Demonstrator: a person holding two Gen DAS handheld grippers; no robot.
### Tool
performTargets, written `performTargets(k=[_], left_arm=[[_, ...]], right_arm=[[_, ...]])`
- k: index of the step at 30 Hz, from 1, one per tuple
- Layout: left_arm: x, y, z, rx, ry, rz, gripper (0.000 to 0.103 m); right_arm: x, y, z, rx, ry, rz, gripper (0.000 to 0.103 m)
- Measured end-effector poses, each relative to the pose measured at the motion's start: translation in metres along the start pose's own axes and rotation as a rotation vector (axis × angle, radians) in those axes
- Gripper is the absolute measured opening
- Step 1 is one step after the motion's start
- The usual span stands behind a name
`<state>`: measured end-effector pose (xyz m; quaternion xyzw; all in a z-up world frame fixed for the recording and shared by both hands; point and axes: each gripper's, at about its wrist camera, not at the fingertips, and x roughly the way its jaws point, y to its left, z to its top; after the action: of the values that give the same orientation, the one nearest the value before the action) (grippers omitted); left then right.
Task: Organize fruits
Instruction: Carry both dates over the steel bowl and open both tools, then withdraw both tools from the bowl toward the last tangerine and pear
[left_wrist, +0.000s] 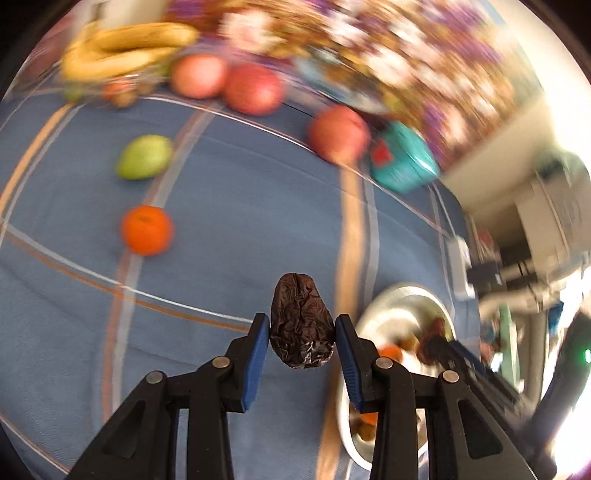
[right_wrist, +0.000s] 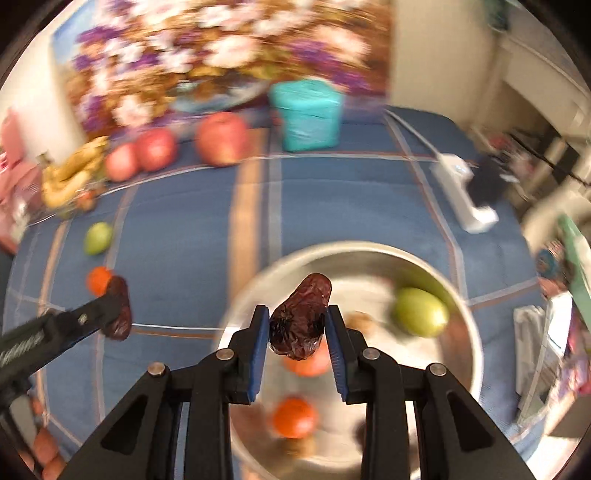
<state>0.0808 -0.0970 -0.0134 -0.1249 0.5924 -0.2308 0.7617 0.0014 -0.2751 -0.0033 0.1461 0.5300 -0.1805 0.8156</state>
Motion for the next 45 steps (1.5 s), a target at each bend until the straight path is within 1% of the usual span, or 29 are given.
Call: performTargets(k=[1,5,7,8,9,10,13,16,18,19,20,22,23,24,25,26,28,30,32,33,35,38,42,45], left_arm=[[0.004,-0.012,-0.005,0.044,0.019,-0.012,0.039],[0.015,-0.045,-0.021,0.146,0.082,-0.078,0.041],[0.02,-0.055,-0.027,0.183,0.117,-0.101,0.047],[0.021,-0.056,-0.029,0.193,0.122,-0.1,0.055],[0.021,-0.058,-0.03,0.199,0.122,-0.094,0.057],[0.021,-0.057,-0.03,0.199,0.118,-0.083,0.057],[0.02,-0.048,-0.025,0.168,0.102,-0.058,0.057],[0.018,-0.03,-0.018,0.124,0.074,0.007,0.06],[0.018,-0.016,-0.012,0.077,0.056,0.07,0.068],[0.018,-0.008,-0.011,0.054,0.05,0.091,0.071],[0.017,0.001,-0.007,0.026,0.039,0.114,0.074],[0.013,0.014,-0.003,-0.005,0.011,0.163,0.08],[0.009,0.022,0.0,-0.011,-0.017,0.202,0.087],[0.005,0.027,0.002,-0.012,-0.041,0.232,0.096],[0.002,0.031,0.003,-0.012,-0.063,0.256,0.101],[-0.001,0.035,0.005,-0.012,-0.082,0.274,0.103],[-0.008,0.041,0.008,-0.007,-0.129,0.299,0.103],[-0.014,0.043,0.011,0.019,-0.18,0.311,0.103],[-0.017,0.043,0.013,0.045,-0.208,0.356,0.103],[-0.017,0.041,0.015,0.055,-0.216,0.376,0.103],[-0.019,0.044,0.016,0.065,-0.22,0.389,0.103],[-0.02,0.046,0.018,0.063,-0.224,0.382,0.103],[-0.026,0.045,0.022,0.07,-0.256,0.383,0.103],[-0.026,0.046,0.027,0.053,-0.253,0.429,0.103]], right_arm=[[0.0,-0.009,0.0,0.028,0.004,-0.004,0.033],[-0.002,-0.029,-0.003,0.087,-0.003,-0.022,0.033],[-0.005,-0.031,-0.003,0.092,-0.011,-0.026,0.034],[-0.006,-0.032,-0.004,0.096,-0.017,-0.032,0.037],[-0.007,-0.032,-0.003,0.097,-0.019,-0.035,0.04],[-0.007,-0.032,-0.003,0.094,-0.021,-0.033,0.041],[-0.005,-0.028,-0.001,0.079,-0.013,-0.036,0.041],[-0.002,-0.023,0.001,0.062,-0.005,-0.033,0.043],[0.001,-0.017,0.001,0.046,0.001,-0.037,0.056],[0.001,-0.015,0.001,0.039,0.002,-0.037,0.066],[0.002,-0.011,0.002,0.031,0.002,-0.035,0.069],[0.003,-0.007,0.002,0.026,0.003,-0.025,0.07],[0.004,-0.004,0.002,0.025,0.004,-0.016,0.075],[0.005,-0.001,0.002,0.024,0.004,-0.004,0.079],[0.005,0.002,0.003,0.022,0.002,0.002,0.086],[0.005,0.006,0.003,0.02,-0.004,0.015,0.087],[0.003,0.014,0.002,0.016,-0.026,0.04,0.088],[0.001,0.022,0.002,0.0,-0.05,0.041,0.091],[-0.002,0.031,0.001,-0.018,-0.074,0.039,0.092],[-0.003,0.033,0.001,-0.021,-0.081,0.042,0.092],[-0.005,0.038,0.0,-0.023,-0.1,0.052,0.092],[-0.008,0.042,0.0,-0.023,-0.127,0.045,0.092],[-0.008,0.046,0.001,-0.024,-0.143,0.041,0.092],[-0.006,0.046,0.001,-0.011,-0.138,0.054,0.092]])
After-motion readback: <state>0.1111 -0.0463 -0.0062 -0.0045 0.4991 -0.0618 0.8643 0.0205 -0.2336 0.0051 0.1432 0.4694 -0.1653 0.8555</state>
